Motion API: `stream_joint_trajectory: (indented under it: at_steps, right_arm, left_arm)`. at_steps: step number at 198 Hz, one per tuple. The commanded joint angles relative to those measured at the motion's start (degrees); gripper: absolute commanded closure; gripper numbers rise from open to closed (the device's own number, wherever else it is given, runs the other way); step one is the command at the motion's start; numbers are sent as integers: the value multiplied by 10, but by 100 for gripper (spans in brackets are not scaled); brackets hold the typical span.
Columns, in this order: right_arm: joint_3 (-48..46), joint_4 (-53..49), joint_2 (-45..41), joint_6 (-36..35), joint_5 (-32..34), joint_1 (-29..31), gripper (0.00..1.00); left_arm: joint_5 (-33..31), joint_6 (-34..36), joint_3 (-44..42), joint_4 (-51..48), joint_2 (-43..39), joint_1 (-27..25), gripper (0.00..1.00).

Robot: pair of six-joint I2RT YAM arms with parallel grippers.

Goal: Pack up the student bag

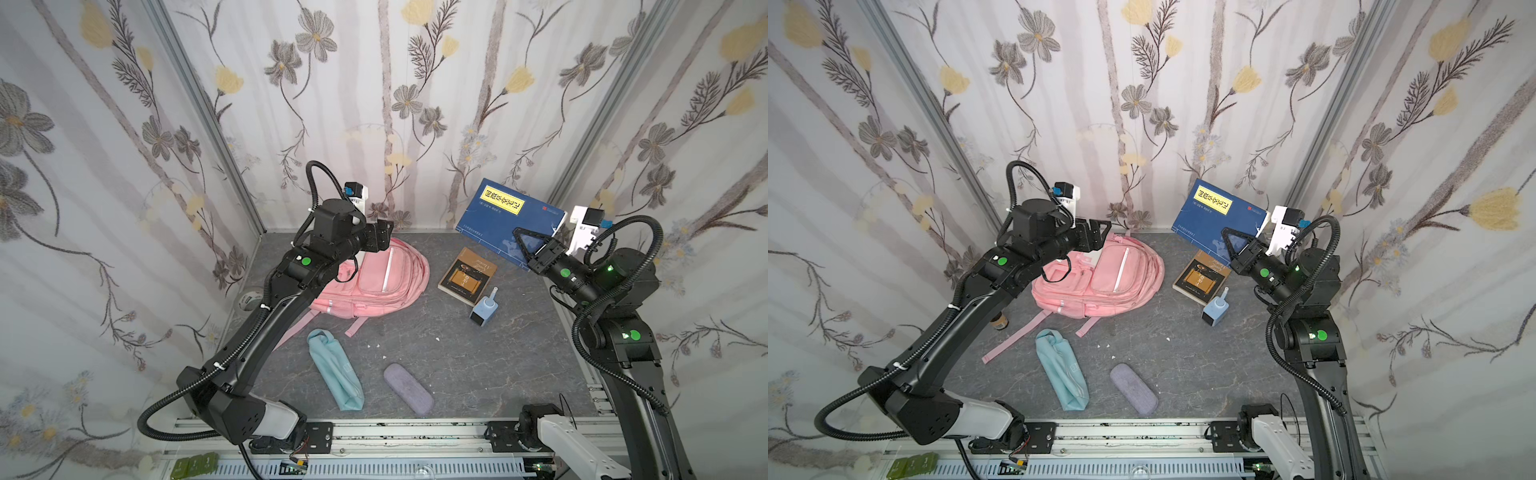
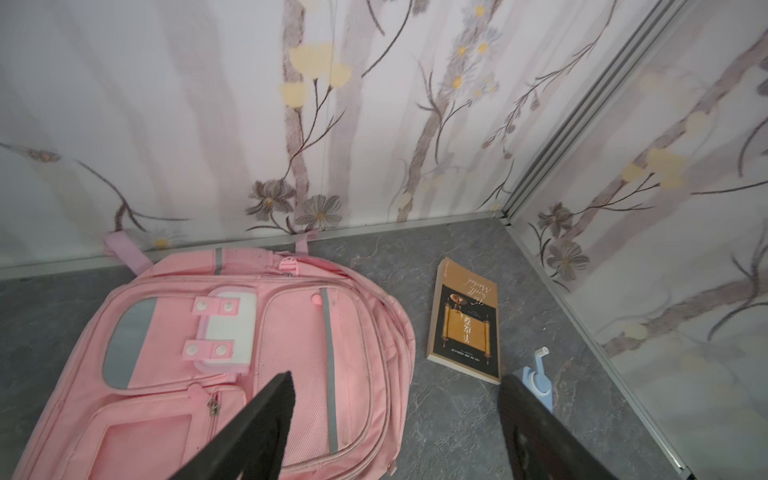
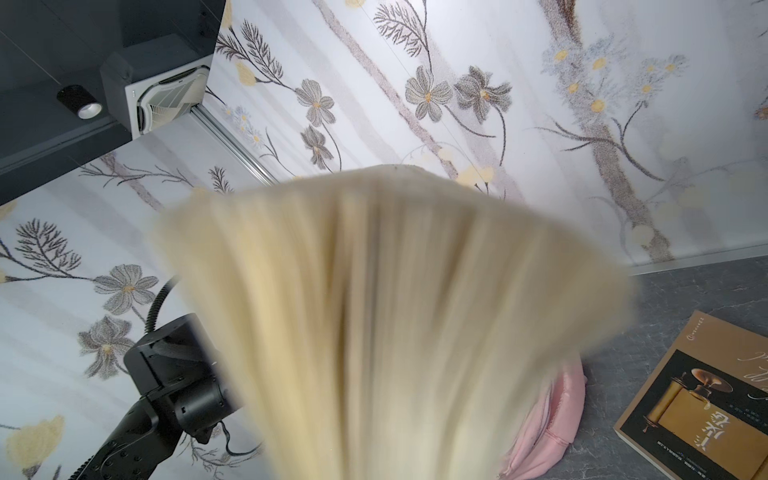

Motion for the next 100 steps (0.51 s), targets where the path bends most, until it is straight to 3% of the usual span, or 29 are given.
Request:
stream_joint_trajectory:
  at_steps: [1,100]
  right_arm:
    - [3,2,0,-5,-7,-1,100]
    - [-10,2,32,12,-48,-1,100]
  left_arm:
    - [-35,-25,4,-37,21,0,21]
    - [-12,-31,57,-150,156,-23,25]
